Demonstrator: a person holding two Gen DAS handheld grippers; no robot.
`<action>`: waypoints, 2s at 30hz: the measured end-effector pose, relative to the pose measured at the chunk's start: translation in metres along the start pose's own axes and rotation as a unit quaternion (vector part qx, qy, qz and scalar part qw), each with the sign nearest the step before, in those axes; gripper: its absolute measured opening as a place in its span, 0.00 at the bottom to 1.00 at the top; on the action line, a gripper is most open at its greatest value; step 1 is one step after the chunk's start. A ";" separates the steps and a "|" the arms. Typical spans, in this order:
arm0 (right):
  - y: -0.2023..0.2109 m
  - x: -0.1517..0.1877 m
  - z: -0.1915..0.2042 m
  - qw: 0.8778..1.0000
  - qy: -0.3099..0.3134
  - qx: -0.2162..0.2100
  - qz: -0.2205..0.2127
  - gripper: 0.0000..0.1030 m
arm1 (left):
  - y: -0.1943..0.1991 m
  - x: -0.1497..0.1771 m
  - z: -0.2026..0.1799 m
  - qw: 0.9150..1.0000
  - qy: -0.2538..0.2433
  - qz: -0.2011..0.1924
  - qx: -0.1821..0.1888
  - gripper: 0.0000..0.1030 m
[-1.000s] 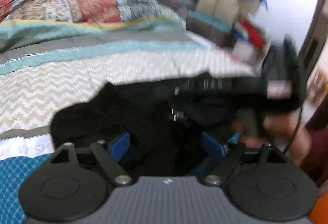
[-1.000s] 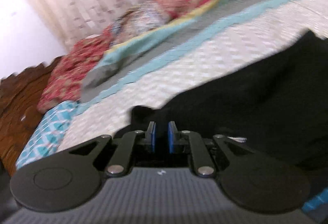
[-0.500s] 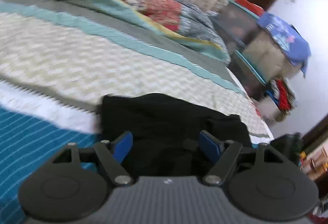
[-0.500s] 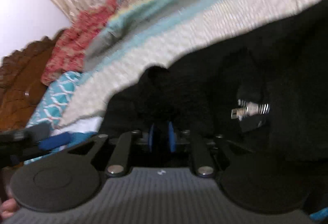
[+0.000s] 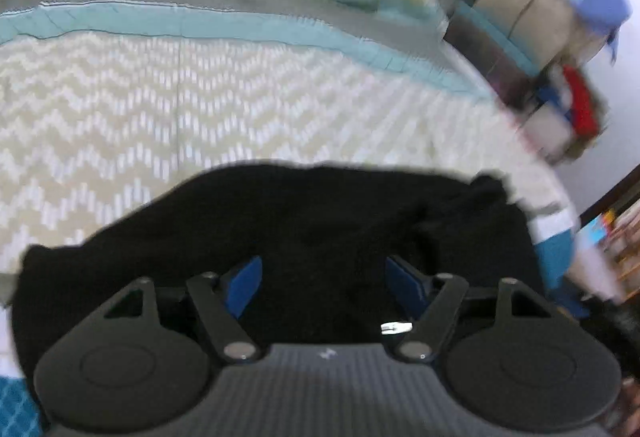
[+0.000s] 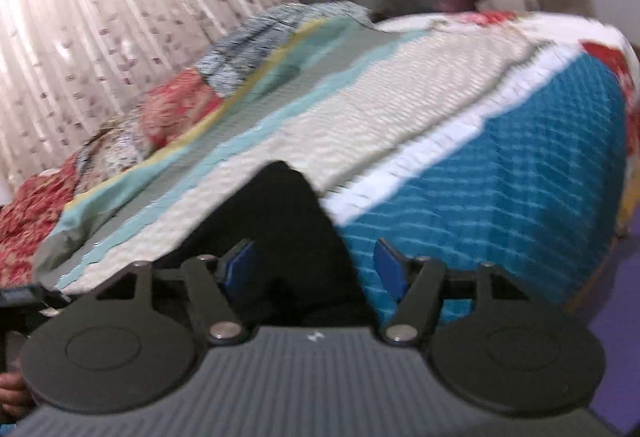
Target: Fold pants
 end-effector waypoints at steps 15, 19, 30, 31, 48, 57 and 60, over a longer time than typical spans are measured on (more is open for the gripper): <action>0.010 0.003 0.084 0.992 0.065 -0.103 0.034 0.19 | 0.082 -0.058 -0.094 0.995 -0.016 -0.030 0.099 0.90; 0.007 0.014 0.136 0.980 0.137 -0.134 0.050 0.18 | 0.065 -0.053 -0.137 0.993 -0.081 0.004 0.084 0.97; 0.010 0.038 0.211 0.950 0.213 -0.213 0.085 0.16 | 0.090 -0.052 -0.072 0.997 -0.026 0.001 0.071 0.14; 0.010 0.039 0.218 0.947 0.204 -0.230 0.089 0.15 | 0.101 -0.054 -0.059 0.997 -0.014 -0.007 0.073 0.14; -0.064 0.155 0.280 0.866 0.193 -0.308 0.343 0.18 | 0.078 0.055 0.132 0.980 0.196 0.016 -0.029 0.27; -0.018 0.099 0.260 0.876 0.137 -0.369 0.279 0.47 | 0.119 0.048 0.137 0.976 0.213 -0.031 -0.019 0.63; -0.025 0.115 0.260 0.869 0.133 -0.360 0.311 0.41 | 0.123 0.050 0.137 0.975 0.221 -0.030 -0.007 0.67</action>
Point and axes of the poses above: each gripper's, at about its wrist camera, not at the fingertips, and y roughly against the way its jaws point, z to its left, x to its underside, the point moved 5 cm from there along -y, roughly the way its jaws point, and after that the axes turned 10 degrees about -x, right-handed, at the moved point
